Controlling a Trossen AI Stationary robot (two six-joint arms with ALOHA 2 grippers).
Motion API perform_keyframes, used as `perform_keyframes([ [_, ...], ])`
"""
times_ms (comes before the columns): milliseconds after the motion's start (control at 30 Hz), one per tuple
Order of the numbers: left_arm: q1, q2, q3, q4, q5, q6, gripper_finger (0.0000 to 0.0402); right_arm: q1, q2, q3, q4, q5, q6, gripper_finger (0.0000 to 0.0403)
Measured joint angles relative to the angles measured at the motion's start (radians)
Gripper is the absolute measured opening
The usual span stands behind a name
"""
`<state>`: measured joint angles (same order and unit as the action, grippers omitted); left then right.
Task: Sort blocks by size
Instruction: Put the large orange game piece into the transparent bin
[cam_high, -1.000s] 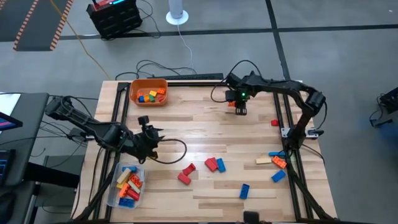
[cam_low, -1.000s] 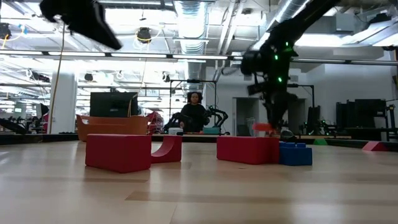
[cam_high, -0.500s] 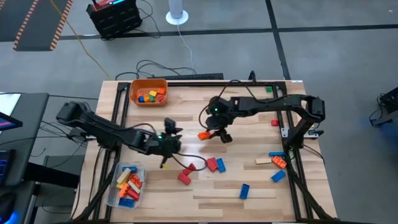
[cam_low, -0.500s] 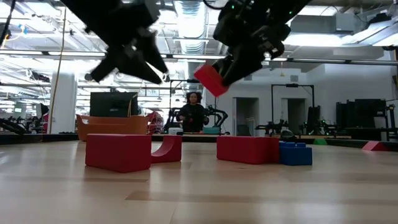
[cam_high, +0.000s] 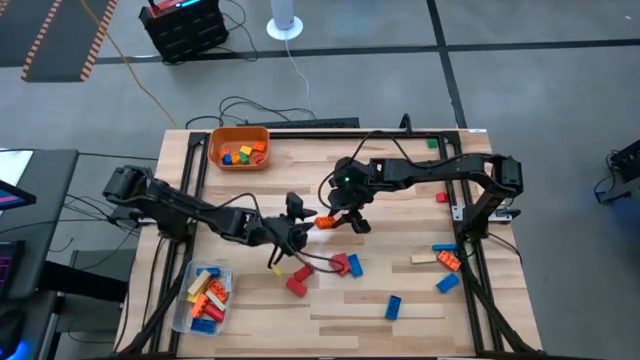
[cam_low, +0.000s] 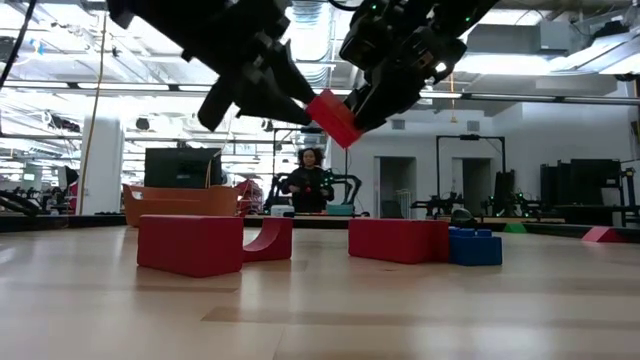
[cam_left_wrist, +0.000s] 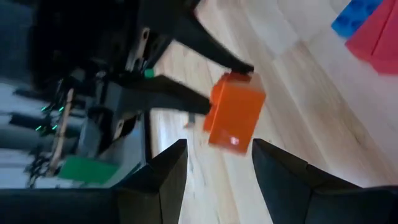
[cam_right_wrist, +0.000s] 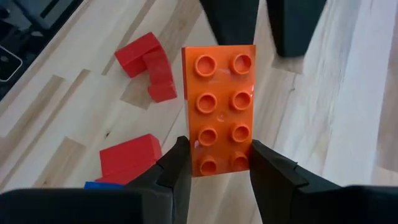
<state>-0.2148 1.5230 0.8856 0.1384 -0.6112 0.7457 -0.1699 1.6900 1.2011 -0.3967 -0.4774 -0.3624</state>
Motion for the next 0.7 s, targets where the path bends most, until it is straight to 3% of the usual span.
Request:
perform_keyframes([
  [167,0.046,0.0,0.0,0.045,0.157,0.044,0.0176,0.0,0.0,0.0,0.04,0.0,0.025,0.0159],
  [300,0.077,0.0,0.0,0.067,0.199,0.072,0.0168,0.0,0.0,0.0,0.039,0.0,0.025,0.0159],
  [500,0.093,0.0,0.0,0.068,0.334,0.111,0.0081,0.0,0.0,-0.002,0.054,-0.011,0.043,0.0169],
  [700,0.089,-0.024,0.002,-0.003,0.36,-0.091,0.0082,-0.015,0.001,0.0,0.071,0.003,0.051,0.0234],
])
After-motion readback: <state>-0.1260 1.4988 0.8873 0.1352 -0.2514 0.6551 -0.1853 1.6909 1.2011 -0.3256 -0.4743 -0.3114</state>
